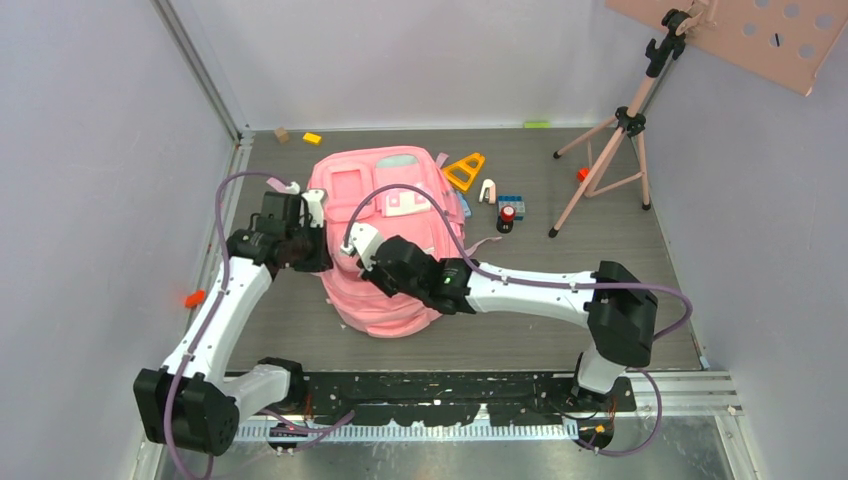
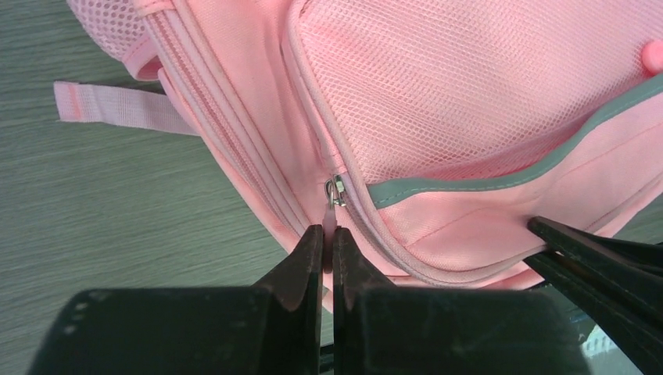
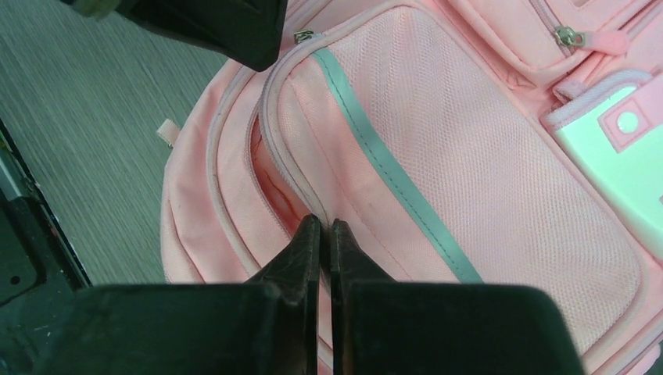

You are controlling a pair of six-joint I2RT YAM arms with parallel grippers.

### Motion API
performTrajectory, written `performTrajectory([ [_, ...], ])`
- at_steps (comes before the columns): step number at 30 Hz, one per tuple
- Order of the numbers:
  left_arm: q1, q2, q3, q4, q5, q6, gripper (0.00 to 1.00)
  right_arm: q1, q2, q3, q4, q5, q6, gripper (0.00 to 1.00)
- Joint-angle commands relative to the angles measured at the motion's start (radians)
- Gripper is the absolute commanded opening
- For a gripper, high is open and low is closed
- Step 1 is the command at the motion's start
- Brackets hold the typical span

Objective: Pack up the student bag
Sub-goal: Unzip the student bag at the center of the board.

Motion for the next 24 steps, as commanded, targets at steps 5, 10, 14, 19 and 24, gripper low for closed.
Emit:
performTrajectory([
  [5,0.006,-0.068,0.026,0.196,0.056,0.069,0.68,0.029,-0.147,0.025,-0.063,0.193,0.154,0.56],
  [10,-0.056,-0.101,0.057,0.224,0.032,0.106,0.75,-0.004,-0.234,0.004,-0.107,0.236,0.220,0.67],
  [14,-0.179,-0.102,0.047,0.236,-0.012,0.158,0.75,-0.068,-0.327,-0.039,-0.165,0.254,0.289,0.71],
  [19,-0.394,-0.066,0.020,0.239,-0.064,0.287,0.76,-0.243,-0.451,-0.124,-0.238,0.226,0.386,0.74],
  [24,-0.532,0.013,-0.002,0.251,-0.074,0.360,0.76,-0.391,-0.545,-0.202,-0.270,0.183,0.452,0.75],
])
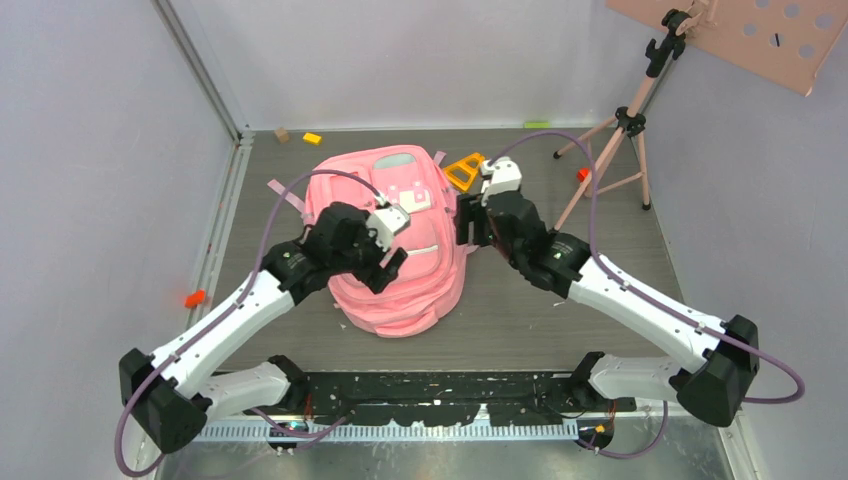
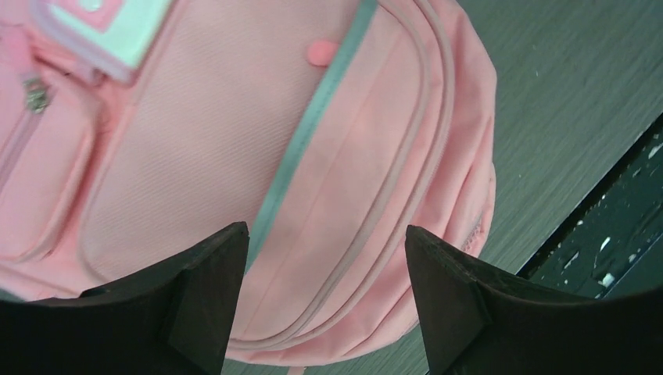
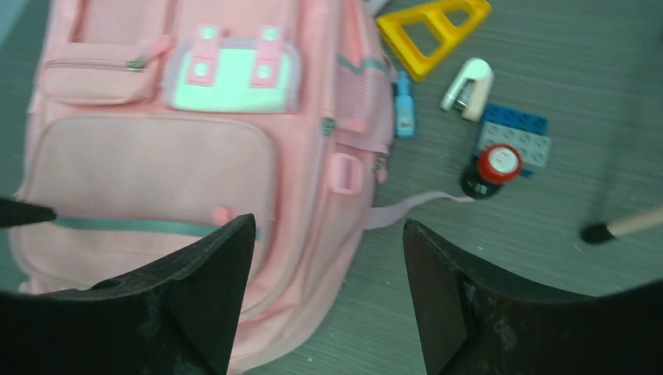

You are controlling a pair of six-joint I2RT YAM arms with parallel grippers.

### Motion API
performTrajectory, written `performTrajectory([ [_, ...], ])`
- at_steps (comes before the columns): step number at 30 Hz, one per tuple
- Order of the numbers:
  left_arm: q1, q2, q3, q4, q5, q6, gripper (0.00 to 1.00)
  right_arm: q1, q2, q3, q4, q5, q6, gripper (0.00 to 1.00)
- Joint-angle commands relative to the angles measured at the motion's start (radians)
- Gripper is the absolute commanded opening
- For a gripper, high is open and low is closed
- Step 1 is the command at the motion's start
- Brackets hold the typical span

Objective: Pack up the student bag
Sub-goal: Unzip the student bag at the center of the board, then pick up the stationery from the center of the board.

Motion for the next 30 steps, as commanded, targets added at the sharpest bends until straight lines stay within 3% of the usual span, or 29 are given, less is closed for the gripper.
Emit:
performTrajectory([
  [1,-0.083,0.069,-0.019,0.041,-0.034,0.102,0.76,-0.100,-0.080,-0.056,-0.053,-0.021,0.093,0.76],
  [9,-0.155,0.189,0.002,0.051,-0.240,0.113,0.80,-0.159,-0.151,-0.120,-0.058,-0.064,0.129,0.76],
  [17,-0.194,0.182,-0.012,0.073,-0.484,0.123,0.80,-0.176,-0.161,-0.138,-0.050,-0.082,0.139,0.76],
  [30,-0.194,0.118,-0.005,0.127,-0.576,0.151,0.79,-0.188,-0.145,-0.136,-0.040,-0.113,0.154,0.74],
])
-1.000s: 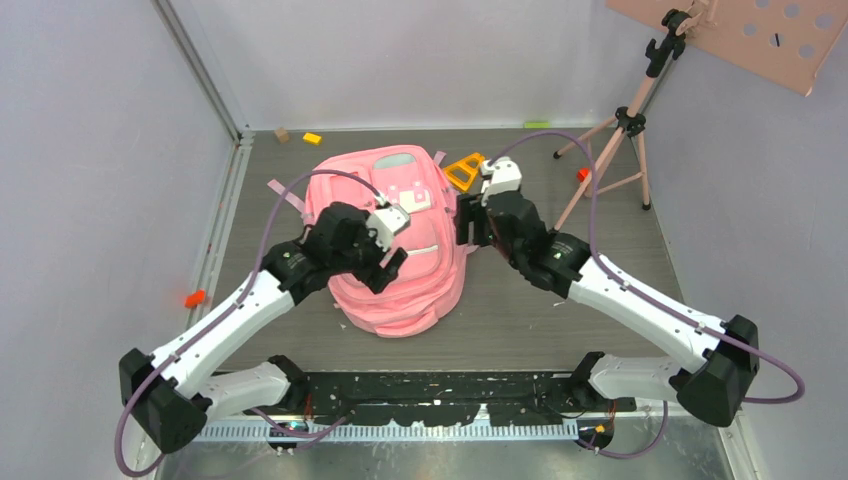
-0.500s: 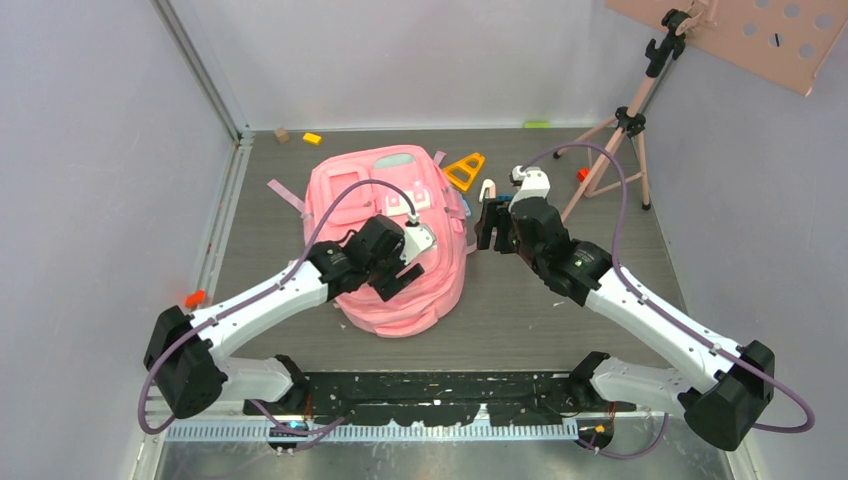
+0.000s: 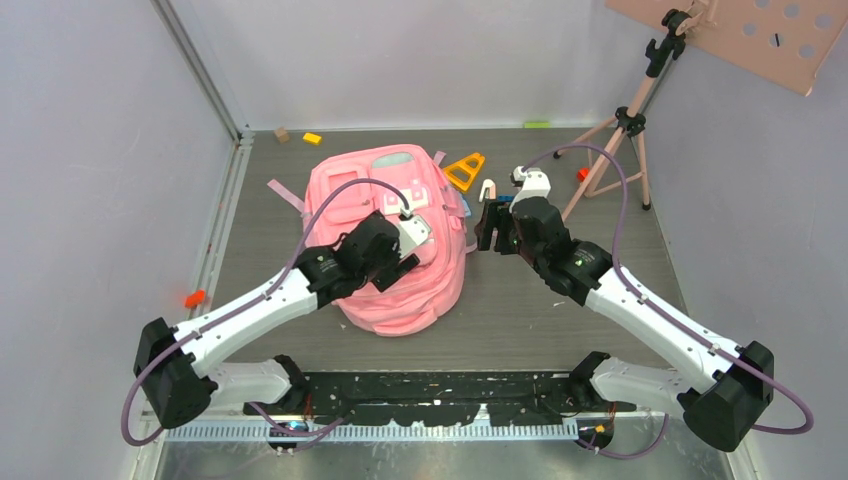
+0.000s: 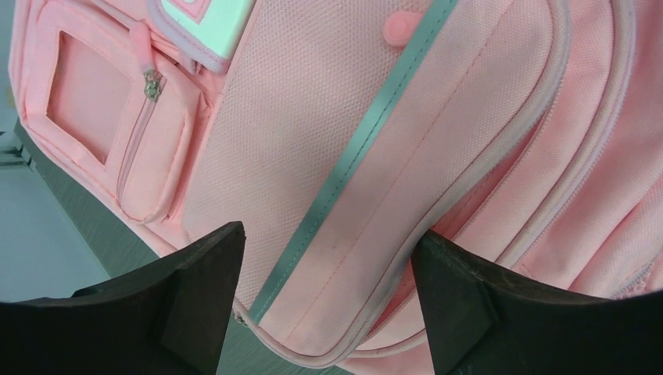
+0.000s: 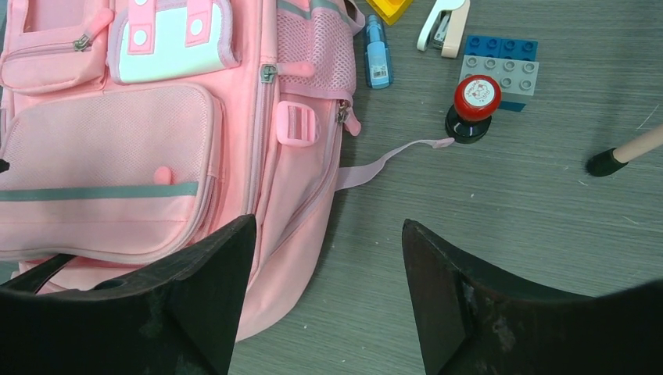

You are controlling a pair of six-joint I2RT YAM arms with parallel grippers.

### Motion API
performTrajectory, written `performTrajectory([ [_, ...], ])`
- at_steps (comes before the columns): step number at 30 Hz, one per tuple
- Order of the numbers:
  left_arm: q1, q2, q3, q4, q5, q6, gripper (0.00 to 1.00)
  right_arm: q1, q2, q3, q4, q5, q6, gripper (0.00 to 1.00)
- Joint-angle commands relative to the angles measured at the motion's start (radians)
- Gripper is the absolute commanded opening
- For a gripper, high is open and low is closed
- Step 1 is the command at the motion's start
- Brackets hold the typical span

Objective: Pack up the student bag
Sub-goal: Pick up the stationery from the center of the board.

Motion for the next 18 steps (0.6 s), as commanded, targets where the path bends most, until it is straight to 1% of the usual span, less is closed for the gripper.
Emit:
performTrajectory([
  [1,0.010,-0.007,0.007,0.072,-0.108,0.032,0.79,-0.006,-0.010,0.007,0.037,-0.012,0.022,0.74],
  [3,0.010,0.005,0.001,0.070,-0.120,0.030,0.79,-0.008,-0.011,0.006,0.036,-0.014,0.023,0.74],
  [5,0.010,0.014,-0.004,0.065,-0.135,0.023,0.74,-0.008,-0.013,0.006,0.035,-0.009,0.024,0.74],
  [6,0.010,0.018,-0.004,0.065,-0.138,0.021,0.69,-0.008,-0.015,0.005,0.035,-0.003,0.025,0.74],
  [8,0.010,0.021,-0.005,0.062,-0.130,0.016,0.56,-0.010,-0.018,0.003,0.034,0.009,0.027,0.74],
  [13,0.010,0.014,0.002,0.064,-0.064,0.007,0.14,-0.022,-0.016,0.004,0.008,0.049,0.044,0.77],
  [15,0.010,0.006,0.010,0.072,-0.043,0.000,0.01,-0.032,-0.008,0.009,-0.007,0.052,0.046,0.79],
  [18,0.010,-0.017,0.022,0.105,-0.017,-0.007,0.00,-0.055,0.011,0.025,-0.042,0.051,0.044,0.81],
])
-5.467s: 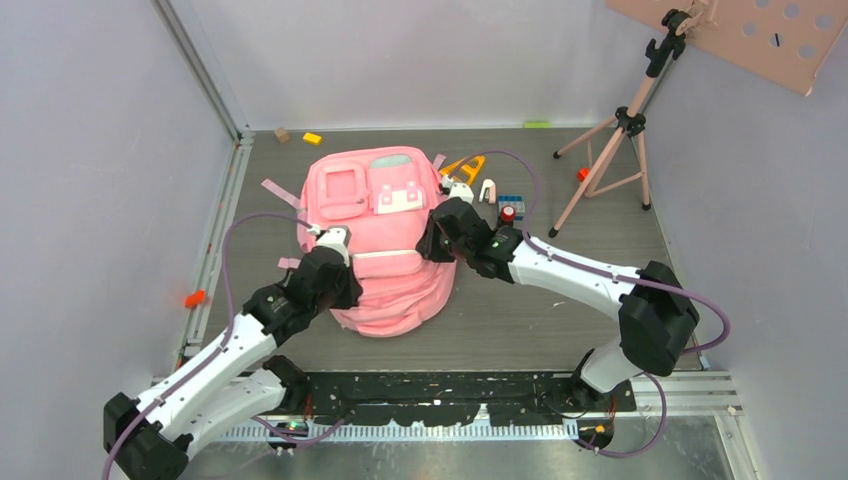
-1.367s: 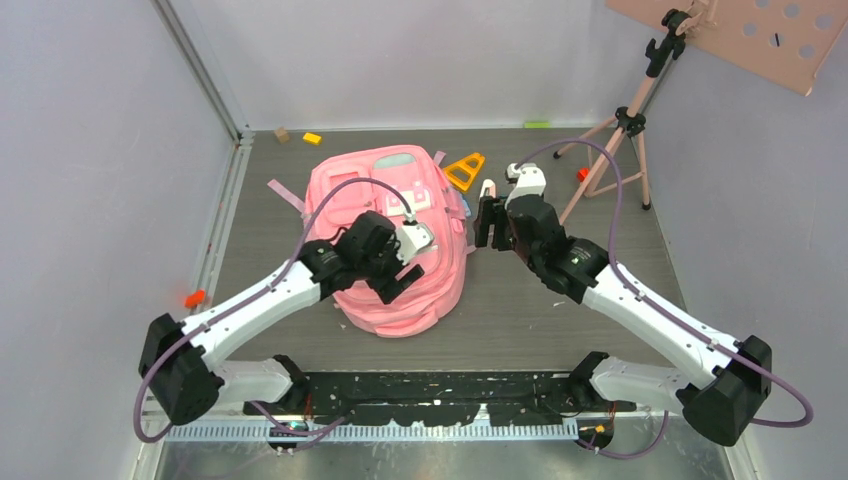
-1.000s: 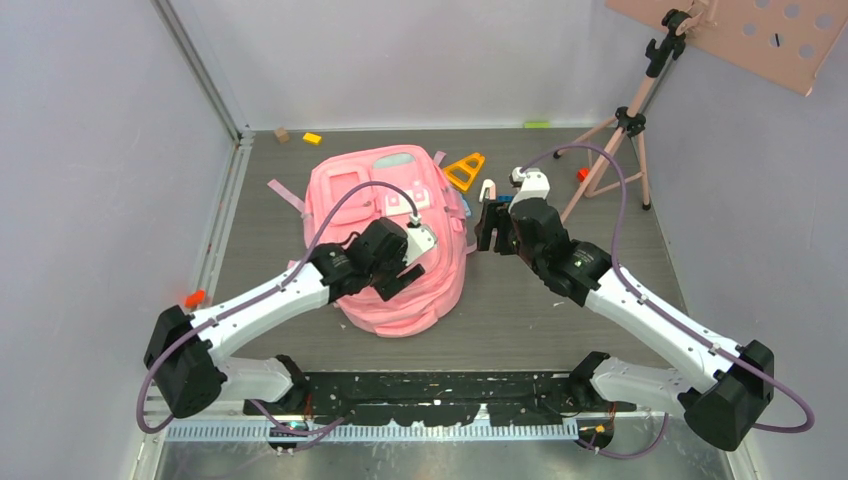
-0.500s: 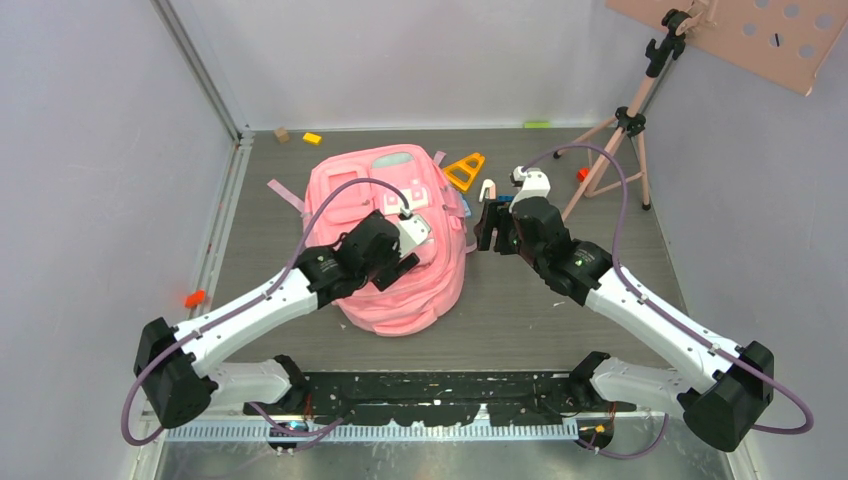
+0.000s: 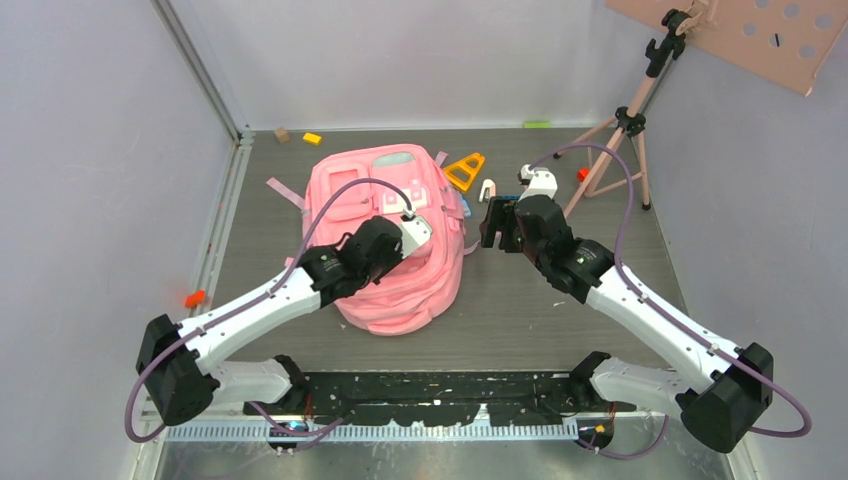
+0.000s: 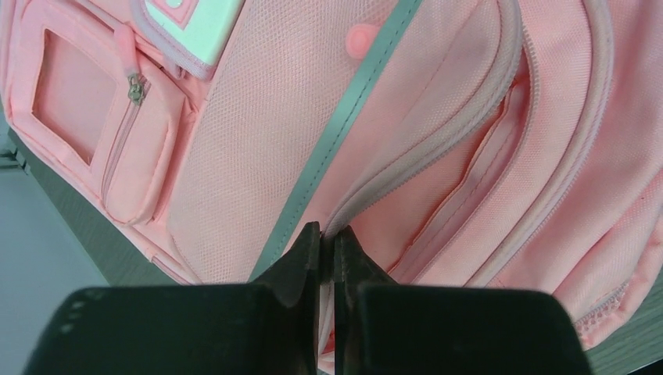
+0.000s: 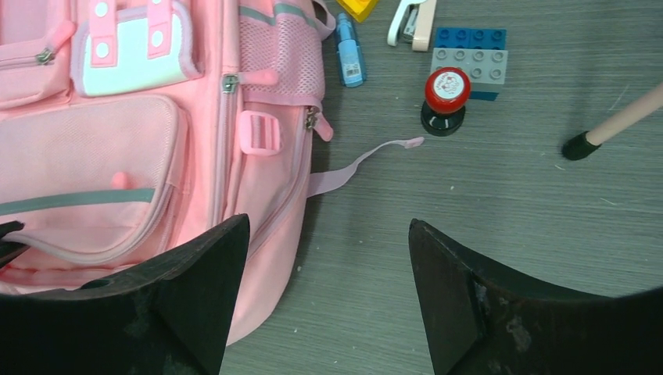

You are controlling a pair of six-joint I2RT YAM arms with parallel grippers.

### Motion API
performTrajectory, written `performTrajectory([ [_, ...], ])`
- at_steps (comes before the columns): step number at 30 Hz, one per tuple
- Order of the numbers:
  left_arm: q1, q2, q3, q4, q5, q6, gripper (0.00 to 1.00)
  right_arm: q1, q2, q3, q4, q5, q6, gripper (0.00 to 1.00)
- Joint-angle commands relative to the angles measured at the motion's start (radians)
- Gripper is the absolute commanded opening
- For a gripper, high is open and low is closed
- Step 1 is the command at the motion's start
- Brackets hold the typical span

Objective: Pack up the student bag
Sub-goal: Pick up the stationery from the center of the board.

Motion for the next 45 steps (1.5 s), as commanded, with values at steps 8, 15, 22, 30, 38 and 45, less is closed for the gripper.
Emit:
performTrajectory([
  [8,0.013,-0.074,0.121,0.177,0.020,0.002,0.00,-0.188,0.142,0.074,-0.083,-0.074,0.013,0.83],
  [15,0.023,-0.056,0.156,0.190,0.010,0.006,0.00,-0.326,0.396,0.187,-0.092,-0.211,-0.016,0.76],
  [22,0.028,-0.117,0.095,0.229,-0.040,-0.013,0.00,-0.349,0.597,0.327,-0.135,-0.211,-0.061,0.68],
  [30,0.029,-0.091,0.101,0.198,-0.005,-0.030,0.00,-0.350,0.699,0.402,-0.138,-0.177,-0.100,0.68],
  [38,0.030,-0.092,0.101,0.194,-0.003,-0.033,0.00,-0.350,0.766,0.439,-0.138,-0.187,-0.124,0.62],
  [45,0.030,-0.091,0.102,0.190,-0.004,-0.034,0.00,-0.349,0.811,0.476,-0.137,-0.164,-0.131,0.60],
])
